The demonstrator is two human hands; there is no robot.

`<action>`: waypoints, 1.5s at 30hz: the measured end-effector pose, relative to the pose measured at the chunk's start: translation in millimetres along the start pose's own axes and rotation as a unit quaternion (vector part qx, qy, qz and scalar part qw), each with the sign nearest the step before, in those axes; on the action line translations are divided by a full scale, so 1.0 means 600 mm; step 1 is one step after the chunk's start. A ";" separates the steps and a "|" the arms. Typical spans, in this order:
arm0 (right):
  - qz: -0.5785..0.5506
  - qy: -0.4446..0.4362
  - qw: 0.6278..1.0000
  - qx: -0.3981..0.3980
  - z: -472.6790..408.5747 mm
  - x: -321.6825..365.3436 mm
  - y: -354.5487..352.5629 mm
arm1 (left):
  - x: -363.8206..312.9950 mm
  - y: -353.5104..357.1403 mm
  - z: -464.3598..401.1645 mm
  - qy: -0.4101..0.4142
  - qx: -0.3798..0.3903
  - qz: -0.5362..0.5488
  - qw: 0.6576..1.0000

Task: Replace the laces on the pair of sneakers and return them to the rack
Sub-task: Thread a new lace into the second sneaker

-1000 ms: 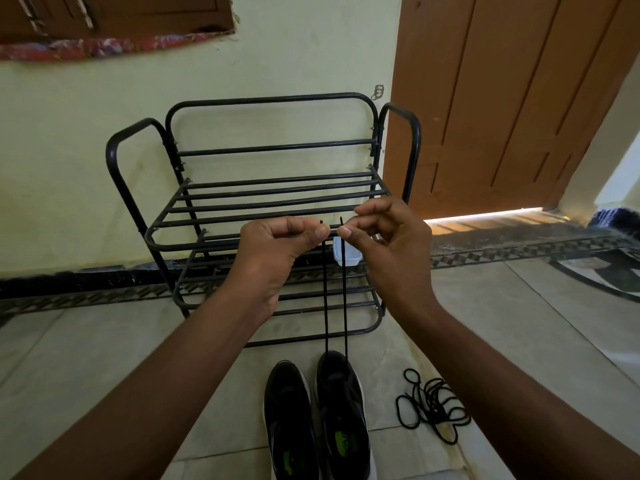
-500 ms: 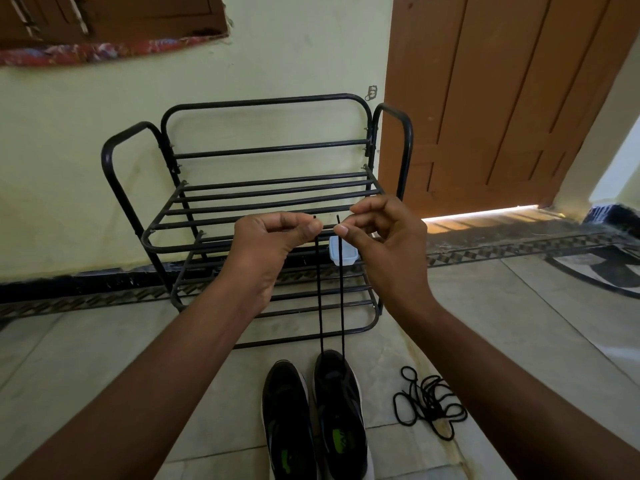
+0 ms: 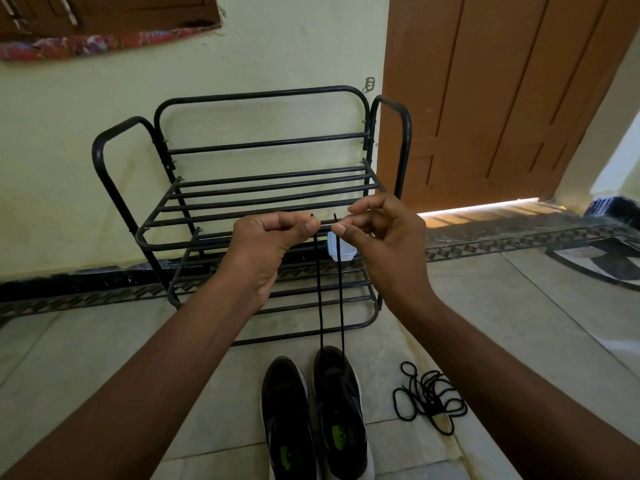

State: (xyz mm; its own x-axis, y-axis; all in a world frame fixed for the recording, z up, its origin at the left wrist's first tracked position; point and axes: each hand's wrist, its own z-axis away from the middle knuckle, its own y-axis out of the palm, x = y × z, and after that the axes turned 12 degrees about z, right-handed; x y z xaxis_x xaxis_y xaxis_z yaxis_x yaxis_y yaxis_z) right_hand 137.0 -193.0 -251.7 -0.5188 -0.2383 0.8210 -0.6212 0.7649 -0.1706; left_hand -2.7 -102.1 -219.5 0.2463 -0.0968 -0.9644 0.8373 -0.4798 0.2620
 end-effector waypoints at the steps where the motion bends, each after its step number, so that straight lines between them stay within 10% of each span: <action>1: 0.000 -0.001 1.000 0.000 0.000 -0.001 0.001 | 0.001 0.001 0.000 0.000 0.002 0.000 1.000; 12: -0.028 0.047 0.998 0.040 0.009 -0.049 0.002 | 0.062 -0.031 -0.042 -0.059 0.049 0.026 0.997; 16: 0.005 0.100 0.992 0.074 0.034 -0.115 0.009 | 0.142 -0.057 -0.059 -0.081 0.056 -0.143 0.985; 25: 0.231 0.183 0.933 0.205 0.153 -0.328 0.031 | 0.368 -0.137 -0.070 -0.212 0.292 -0.386 0.849; 30: 0.317 0.200 0.869 0.323 0.198 -0.398 0.043 | 0.463 -0.156 -0.076 -0.168 0.264 -0.544 0.779; 45: 0.340 0.221 0.809 0.425 0.208 -0.429 0.054 | 0.472 -0.182 -0.071 -0.086 0.227 -0.465 0.851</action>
State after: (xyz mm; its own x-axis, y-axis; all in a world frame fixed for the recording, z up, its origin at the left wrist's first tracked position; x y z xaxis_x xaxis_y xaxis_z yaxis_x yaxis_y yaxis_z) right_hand 177.2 -181.8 -536.5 -0.7660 0.4461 0.4629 -0.5580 -0.1039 -0.8233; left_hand -3.8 -39.9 -519.4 -0.5289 0.4014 -0.7477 0.3463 -0.7023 -0.6220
